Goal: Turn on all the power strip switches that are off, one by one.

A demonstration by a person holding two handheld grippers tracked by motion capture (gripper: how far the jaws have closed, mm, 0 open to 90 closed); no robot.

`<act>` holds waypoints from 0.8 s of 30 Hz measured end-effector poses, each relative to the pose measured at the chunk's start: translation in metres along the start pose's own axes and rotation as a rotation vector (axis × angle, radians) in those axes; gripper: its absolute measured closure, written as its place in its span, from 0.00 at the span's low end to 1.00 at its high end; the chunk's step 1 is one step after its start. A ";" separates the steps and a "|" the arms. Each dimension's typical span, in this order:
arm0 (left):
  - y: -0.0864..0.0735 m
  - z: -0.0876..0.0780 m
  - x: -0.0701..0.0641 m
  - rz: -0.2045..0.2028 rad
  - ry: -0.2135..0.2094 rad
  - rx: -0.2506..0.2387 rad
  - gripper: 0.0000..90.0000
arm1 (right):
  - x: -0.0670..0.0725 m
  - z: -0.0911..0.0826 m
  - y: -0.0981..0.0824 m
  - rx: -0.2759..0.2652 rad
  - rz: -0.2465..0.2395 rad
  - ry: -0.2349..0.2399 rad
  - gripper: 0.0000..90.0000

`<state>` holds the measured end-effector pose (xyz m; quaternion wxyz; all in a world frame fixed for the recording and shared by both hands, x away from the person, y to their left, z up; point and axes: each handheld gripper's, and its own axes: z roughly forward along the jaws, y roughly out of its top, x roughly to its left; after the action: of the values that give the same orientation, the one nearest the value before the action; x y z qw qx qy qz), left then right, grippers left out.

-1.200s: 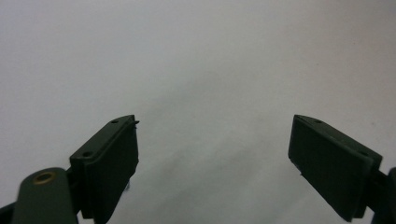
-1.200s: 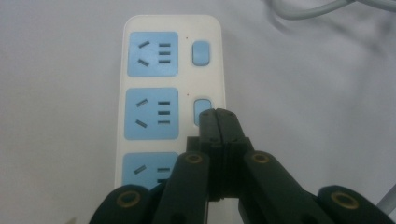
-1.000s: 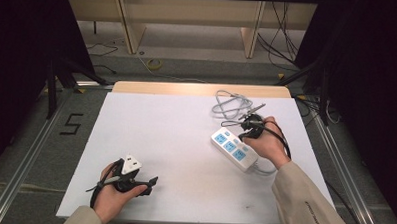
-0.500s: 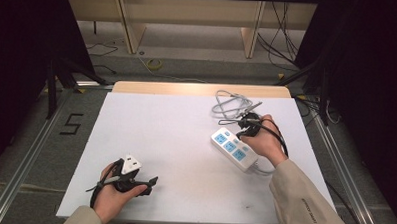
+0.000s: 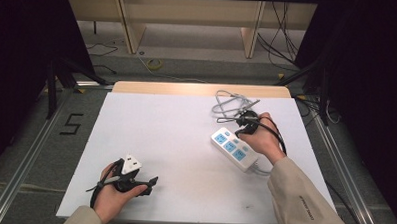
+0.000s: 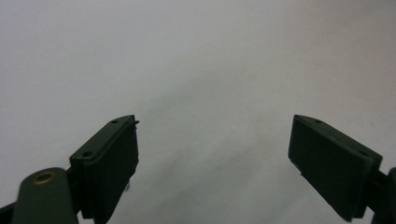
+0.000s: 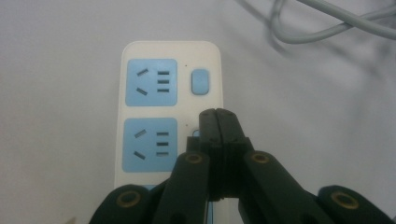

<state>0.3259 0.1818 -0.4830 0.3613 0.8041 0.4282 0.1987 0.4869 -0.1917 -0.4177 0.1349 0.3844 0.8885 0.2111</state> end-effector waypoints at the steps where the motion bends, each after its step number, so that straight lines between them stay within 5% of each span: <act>1: 0.000 0.000 0.000 0.000 0.000 0.000 0.17 | 0.000 0.000 0.000 0.000 0.000 0.000 1.00; 24: 0.000 0.000 0.000 0.000 -0.001 -0.002 0.17 | 0.001 0.006 0.012 0.003 0.006 0.007 1.00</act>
<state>0.3258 0.1813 -0.4827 0.3624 0.8039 0.4278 0.1986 0.4969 -0.1819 -0.4174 0.1308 0.3868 0.8880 0.2116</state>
